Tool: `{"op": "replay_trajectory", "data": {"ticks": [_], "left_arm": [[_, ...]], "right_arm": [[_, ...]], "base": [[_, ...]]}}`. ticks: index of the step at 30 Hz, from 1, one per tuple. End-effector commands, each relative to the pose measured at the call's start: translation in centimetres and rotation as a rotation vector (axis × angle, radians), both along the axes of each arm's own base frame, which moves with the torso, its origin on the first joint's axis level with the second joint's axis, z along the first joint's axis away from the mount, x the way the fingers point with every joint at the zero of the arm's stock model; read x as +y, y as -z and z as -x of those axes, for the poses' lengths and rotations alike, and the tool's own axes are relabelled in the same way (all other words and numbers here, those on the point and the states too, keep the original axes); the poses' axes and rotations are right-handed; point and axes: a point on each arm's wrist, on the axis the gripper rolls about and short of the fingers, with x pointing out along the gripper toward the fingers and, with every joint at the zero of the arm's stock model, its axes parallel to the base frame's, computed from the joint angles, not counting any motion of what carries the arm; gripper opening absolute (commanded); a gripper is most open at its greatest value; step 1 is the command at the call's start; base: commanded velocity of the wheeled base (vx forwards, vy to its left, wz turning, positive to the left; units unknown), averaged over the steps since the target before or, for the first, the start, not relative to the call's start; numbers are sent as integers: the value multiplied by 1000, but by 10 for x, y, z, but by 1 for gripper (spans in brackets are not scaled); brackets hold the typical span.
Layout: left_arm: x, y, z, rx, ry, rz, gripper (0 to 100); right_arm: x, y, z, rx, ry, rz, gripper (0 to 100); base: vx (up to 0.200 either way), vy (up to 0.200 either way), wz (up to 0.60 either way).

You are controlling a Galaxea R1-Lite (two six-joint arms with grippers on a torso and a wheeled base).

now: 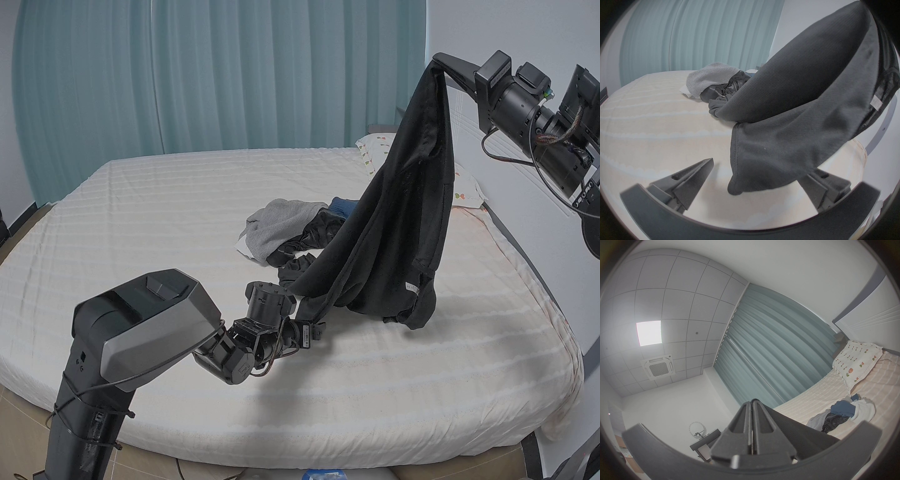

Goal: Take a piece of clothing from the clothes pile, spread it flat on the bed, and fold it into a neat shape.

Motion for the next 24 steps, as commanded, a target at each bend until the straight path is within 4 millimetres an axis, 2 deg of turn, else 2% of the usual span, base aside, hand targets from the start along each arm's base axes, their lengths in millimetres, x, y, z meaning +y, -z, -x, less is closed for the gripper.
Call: {"op": "replay_trajectory", "data": {"ticks": [1,7,8,12,16,17,18,20,23,24], "left_arm": [[-1,12,-8,26,-27,-1,0],[0,-2,-8,52,-132,118,0],[3,-27,-2,41,-154,173,0],[17,-84,21,25,-178,274,0],[33,-150,44,19,-226,410,0],[35,-160,47,18,-235,434,0],[40,-180,54,20,-251,484,0],[51,-211,65,-4,-264,555,0],[65,-244,80,-67,-263,617,0],[66,-245,81,-69,-262,619,0]], "right_arm": [[0,2,-2,6,3,0,0],[0,11,-9,34,9,10,0],[1,17,-12,51,11,18,0],[1,43,-26,128,23,52,0],[8,90,-46,264,22,113,0],[10,98,-49,286,20,121,0],[15,115,-57,326,17,138,0],[22,136,-70,360,16,148,0],[33,156,-82,367,9,124,0],[33,155,-82,363,11,121,0]], "base": [[0,0,0],[0,0,0],[0,0,0],[0,0,0],[0,0,0],[0,0,0],[0,0,0],[0,0,0],[0,0,0],[0,0,0]]}}
